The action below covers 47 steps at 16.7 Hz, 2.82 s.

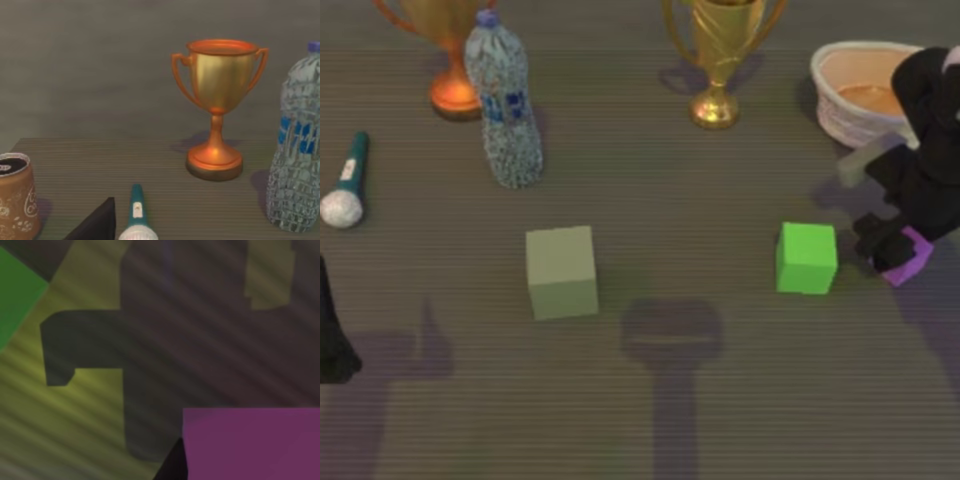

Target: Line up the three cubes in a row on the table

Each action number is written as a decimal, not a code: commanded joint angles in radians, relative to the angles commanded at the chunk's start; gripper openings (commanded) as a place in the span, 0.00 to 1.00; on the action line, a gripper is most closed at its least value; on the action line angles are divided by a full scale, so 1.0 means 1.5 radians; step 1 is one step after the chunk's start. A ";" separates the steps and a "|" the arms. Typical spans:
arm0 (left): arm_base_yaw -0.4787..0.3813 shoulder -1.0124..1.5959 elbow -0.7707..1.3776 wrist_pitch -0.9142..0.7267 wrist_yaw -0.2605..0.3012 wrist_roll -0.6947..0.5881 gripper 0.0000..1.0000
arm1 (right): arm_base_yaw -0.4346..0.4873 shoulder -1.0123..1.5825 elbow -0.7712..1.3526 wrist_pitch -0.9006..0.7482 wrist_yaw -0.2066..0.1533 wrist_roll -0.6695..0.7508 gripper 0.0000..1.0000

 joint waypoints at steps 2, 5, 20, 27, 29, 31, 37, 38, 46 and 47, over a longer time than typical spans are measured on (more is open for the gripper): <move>0.000 0.000 0.000 0.000 0.000 0.000 1.00 | 0.000 0.000 0.000 0.000 0.000 0.000 0.00; 0.000 0.000 0.000 0.000 0.000 0.000 1.00 | 0.000 -0.025 0.007 -0.015 -0.008 0.006 0.00; 0.000 0.000 0.000 0.000 0.000 0.000 1.00 | 0.016 -0.086 0.095 -0.168 -0.008 0.028 0.00; 0.000 0.000 0.000 0.000 0.000 0.000 1.00 | 0.138 -0.113 0.069 -0.179 0.001 0.316 0.00; 0.000 0.000 0.000 0.000 0.000 0.000 1.00 | 0.184 -0.125 0.055 -0.183 0.003 0.438 0.00; 0.000 0.000 0.000 0.000 0.000 0.000 1.00 | 0.227 -0.138 0.040 -0.185 0.006 0.547 0.00; 0.000 0.000 0.000 0.000 0.000 0.000 1.00 | 0.308 -0.177 0.013 -0.180 0.014 0.710 0.00; 0.000 0.000 0.000 0.000 0.000 0.000 1.00 | 0.309 -0.178 0.013 -0.180 0.015 0.712 0.00; 0.000 0.000 0.000 0.000 0.000 0.000 1.00 | 0.308 -0.152 -0.032 -0.106 0.014 0.713 0.00; 0.000 0.000 0.000 0.000 0.000 0.000 1.00 | 0.308 -0.143 -0.048 -0.080 0.014 0.713 0.00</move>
